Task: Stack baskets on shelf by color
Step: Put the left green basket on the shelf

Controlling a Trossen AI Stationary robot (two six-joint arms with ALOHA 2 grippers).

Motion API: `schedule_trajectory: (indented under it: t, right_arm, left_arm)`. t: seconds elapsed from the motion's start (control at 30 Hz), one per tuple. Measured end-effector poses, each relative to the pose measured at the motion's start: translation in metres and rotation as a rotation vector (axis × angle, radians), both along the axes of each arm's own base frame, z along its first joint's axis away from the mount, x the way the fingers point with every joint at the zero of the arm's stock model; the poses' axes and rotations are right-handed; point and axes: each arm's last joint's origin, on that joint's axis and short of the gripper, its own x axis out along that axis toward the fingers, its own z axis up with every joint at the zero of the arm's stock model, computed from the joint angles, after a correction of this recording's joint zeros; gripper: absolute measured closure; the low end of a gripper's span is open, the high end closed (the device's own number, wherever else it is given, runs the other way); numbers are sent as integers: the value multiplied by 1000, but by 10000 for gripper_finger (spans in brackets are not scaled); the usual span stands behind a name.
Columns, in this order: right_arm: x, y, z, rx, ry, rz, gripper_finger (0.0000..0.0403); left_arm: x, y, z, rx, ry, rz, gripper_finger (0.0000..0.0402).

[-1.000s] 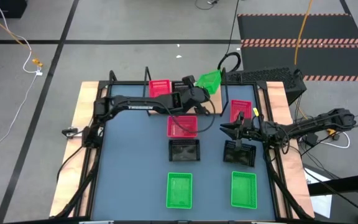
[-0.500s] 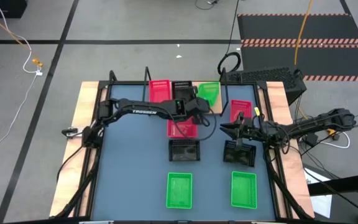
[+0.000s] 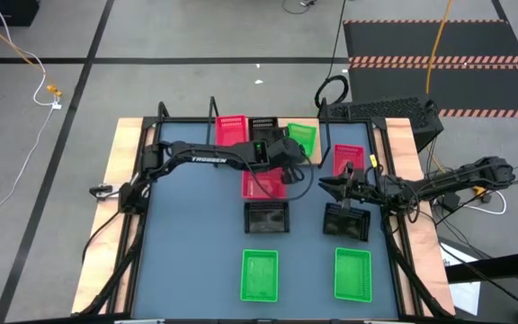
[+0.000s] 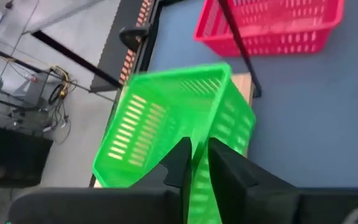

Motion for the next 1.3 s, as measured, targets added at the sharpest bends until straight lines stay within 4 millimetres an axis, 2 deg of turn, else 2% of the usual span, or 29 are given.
schedule_trajectory:
  t: [0.37,0.6,0.77,0.87,1.07,1.3]
  right_arm:
    - [0,0,-4,17,39,-12,332]
    - [0,0,-5,16,49,-12,332]
    - [0,0,-6,16,53,-13,332]
    - [0,0,-5,16,46,-12,332]
    - [0,0,-4,17,38,-13,332]
    - [0,0,-5,16,46,-13,332]
  left_arm:
    - [1,1,1,-1,-12,-4,278]
    - [0,-11,-5,-125,43,-193,273]
    - [3,-18,-3,-85,44,-285,272]
    - [1,-11,-4,-83,54,-284,272]
    - [1,13,-22,-160,71,-257,273]
    - [1,22,-33,-180,101,-251,273]
